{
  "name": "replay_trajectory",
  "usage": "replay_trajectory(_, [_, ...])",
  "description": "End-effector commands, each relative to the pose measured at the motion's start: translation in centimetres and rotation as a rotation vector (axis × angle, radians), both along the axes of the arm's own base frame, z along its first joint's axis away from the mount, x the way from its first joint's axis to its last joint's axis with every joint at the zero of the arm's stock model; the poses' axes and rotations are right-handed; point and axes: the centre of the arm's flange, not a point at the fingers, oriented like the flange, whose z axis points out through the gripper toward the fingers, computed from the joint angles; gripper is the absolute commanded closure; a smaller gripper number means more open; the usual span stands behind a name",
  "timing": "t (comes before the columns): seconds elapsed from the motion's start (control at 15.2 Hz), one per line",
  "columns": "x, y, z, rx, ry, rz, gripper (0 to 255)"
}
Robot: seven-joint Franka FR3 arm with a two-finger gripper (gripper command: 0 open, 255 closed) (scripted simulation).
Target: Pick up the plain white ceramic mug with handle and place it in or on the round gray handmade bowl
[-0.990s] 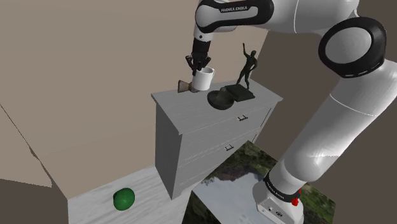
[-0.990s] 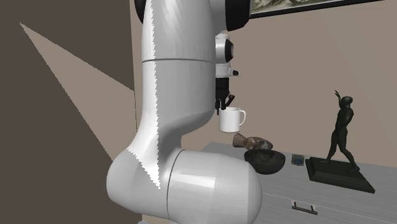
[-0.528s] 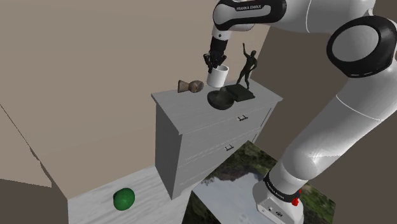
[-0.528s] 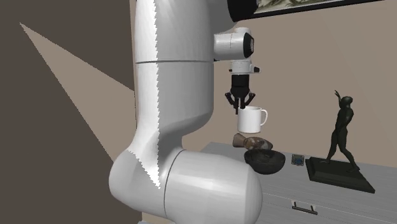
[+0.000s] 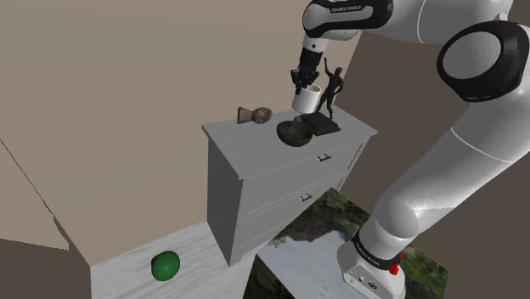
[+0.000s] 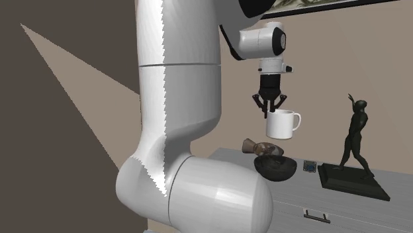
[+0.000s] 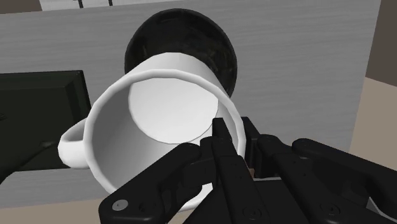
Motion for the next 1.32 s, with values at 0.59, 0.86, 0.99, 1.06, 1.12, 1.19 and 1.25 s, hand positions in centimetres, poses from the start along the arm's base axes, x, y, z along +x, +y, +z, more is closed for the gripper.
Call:
replay_trajectory(0.59, [-0.1,-0.2,-5.6,0.0,0.0,0.001,255])
replay_trajectory(0.86, [-0.1,-0.2,-7.8,0.0,0.0,0.001,255])
replay_trajectory(0.99, [-0.1,-0.2,-8.8,0.0,0.0,0.001,255])
replay_trajectory(1.06, [-0.1,-0.2,-9.3,0.0,0.0,0.001,255])
replay_trajectory(1.12, [-0.1,-0.2,-10.0,0.0,0.0,0.001,255])
replay_trajectory(1.19, [-0.1,-0.2,-10.0,0.0,0.0,0.001,255])
replay_trajectory(1.25, [-0.1,-0.2,-10.0,0.0,0.0,0.001,255])
